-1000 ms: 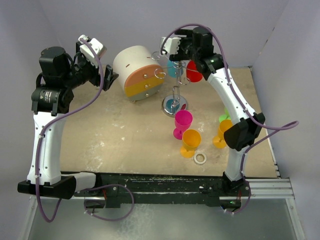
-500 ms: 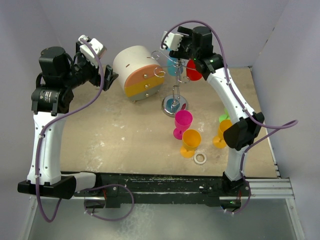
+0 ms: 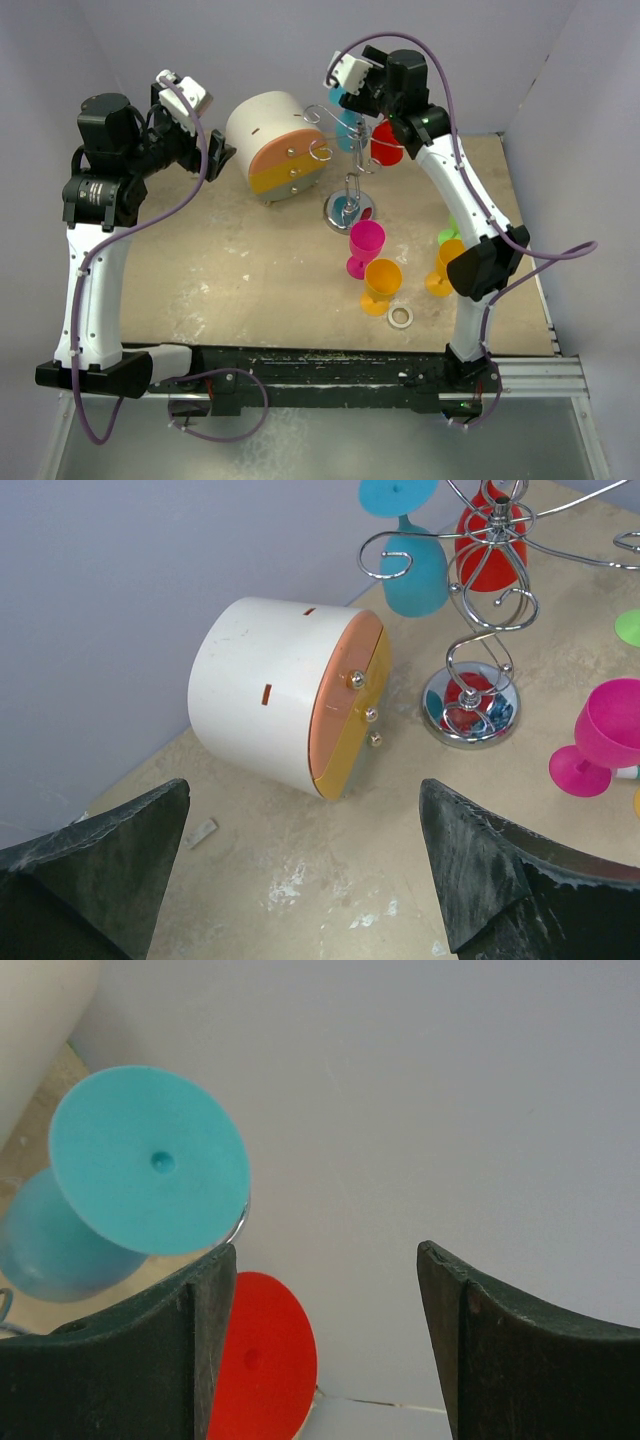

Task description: Place the wine glass upside down on the wine glass rack

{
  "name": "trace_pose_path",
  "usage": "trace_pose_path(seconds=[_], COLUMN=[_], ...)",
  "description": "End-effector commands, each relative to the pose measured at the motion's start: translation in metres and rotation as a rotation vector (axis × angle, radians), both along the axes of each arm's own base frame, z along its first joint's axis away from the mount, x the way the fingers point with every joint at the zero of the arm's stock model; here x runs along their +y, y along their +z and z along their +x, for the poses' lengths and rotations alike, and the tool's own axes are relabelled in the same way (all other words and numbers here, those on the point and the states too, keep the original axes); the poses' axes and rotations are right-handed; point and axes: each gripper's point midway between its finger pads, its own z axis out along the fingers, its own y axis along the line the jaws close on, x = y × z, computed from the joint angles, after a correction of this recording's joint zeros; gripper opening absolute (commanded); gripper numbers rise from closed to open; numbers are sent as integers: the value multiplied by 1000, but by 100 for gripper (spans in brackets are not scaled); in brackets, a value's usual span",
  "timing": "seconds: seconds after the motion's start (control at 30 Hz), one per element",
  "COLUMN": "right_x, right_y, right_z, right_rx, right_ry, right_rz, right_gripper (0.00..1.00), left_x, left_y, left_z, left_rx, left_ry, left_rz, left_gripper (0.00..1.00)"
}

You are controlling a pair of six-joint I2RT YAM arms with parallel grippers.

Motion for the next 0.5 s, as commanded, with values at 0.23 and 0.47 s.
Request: trace_pose_path(seconds=[0.23,0.47], right_x=[-51,-84], right_y=[82,87], right_z=[-20,-71], right_rx=[-173,-110], right_ry=[-141,-227], right_rz=[166,280], right_gripper=[77,80], left_x=[-3,-50], left_y=[-5,-54], left_z=[8,5], left_rx=[0,116], left_ry=[-8,-189], left_rz=[-36,-50], left_gripper=[99,97])
